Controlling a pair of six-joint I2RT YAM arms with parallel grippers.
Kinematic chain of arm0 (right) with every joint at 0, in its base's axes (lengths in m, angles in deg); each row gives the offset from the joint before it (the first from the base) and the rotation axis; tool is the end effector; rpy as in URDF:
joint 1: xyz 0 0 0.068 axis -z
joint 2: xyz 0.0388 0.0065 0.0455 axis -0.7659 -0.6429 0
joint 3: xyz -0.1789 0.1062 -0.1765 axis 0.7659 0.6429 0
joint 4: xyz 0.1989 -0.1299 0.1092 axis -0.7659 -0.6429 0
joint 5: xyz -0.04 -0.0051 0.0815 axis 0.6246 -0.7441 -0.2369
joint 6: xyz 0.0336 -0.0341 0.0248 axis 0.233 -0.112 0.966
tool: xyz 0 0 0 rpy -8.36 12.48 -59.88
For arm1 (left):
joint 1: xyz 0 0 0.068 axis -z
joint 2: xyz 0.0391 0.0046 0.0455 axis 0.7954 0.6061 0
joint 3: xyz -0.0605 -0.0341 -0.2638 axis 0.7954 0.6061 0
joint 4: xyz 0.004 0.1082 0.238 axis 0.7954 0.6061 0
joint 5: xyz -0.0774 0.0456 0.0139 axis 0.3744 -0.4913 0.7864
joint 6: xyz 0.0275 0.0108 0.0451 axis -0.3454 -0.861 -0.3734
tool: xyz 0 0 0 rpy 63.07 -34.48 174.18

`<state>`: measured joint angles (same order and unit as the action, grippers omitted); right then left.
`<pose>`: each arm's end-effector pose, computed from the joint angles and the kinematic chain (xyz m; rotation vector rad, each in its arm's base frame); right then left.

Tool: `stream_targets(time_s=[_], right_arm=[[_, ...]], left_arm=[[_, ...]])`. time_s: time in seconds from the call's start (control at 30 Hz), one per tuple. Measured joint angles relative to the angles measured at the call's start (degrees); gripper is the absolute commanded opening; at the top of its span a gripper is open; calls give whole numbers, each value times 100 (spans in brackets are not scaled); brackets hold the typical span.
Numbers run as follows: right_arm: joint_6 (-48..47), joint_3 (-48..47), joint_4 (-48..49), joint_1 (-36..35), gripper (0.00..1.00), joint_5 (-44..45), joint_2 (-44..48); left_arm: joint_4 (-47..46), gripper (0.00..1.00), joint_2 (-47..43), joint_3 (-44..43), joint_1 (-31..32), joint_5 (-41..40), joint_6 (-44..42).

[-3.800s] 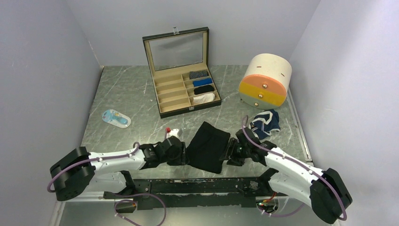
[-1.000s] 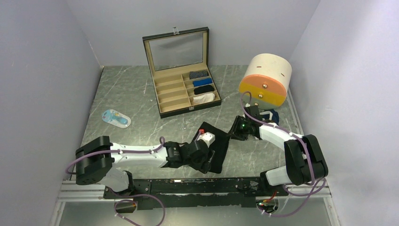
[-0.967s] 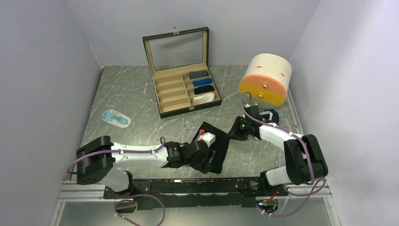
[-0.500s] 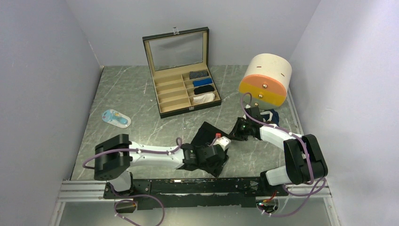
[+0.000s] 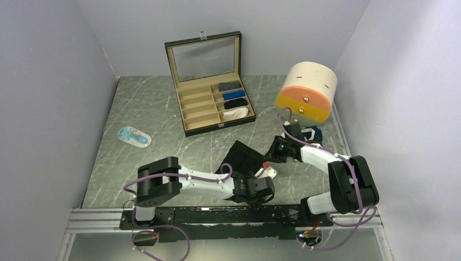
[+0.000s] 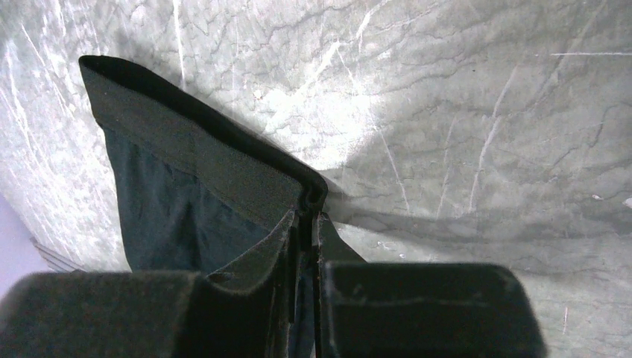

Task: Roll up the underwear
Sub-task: Fold the underwear at the center of the board.

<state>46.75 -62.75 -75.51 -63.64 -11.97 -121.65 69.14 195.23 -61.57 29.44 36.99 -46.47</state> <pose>0.2313 0.0676 0.1434 0.4244 2.6517 0.7139 0.0618 -0.3761 0.1671 0.8995 2.4677 -0.4073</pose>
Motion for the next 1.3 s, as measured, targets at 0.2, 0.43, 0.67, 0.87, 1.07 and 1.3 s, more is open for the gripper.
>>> stream_targets(time_s=[0.2,0.43,0.67,0.87,1.07,1.3], right_arm=[[-2,0,-4,17,11,2,13],[-2,0,-11,24,11,2,15],[-7,0,-44,44,11,2,22],[-26,-2,-76,44,11,-15,22],[-57,-81,-291,48,11,-46,48],[17,-273,-577,48,12,-96,387]], left_arm=[[236,54,223,-304,111,-190,20],[693,45,555,-776,273,-632,87],[1034,25,767,-1080,435,-1012,249],[1204,6,793,-1115,452,-1211,345],[1056,5,745,-1021,459,-1224,319],[247,5,44,-236,339,-761,295]])
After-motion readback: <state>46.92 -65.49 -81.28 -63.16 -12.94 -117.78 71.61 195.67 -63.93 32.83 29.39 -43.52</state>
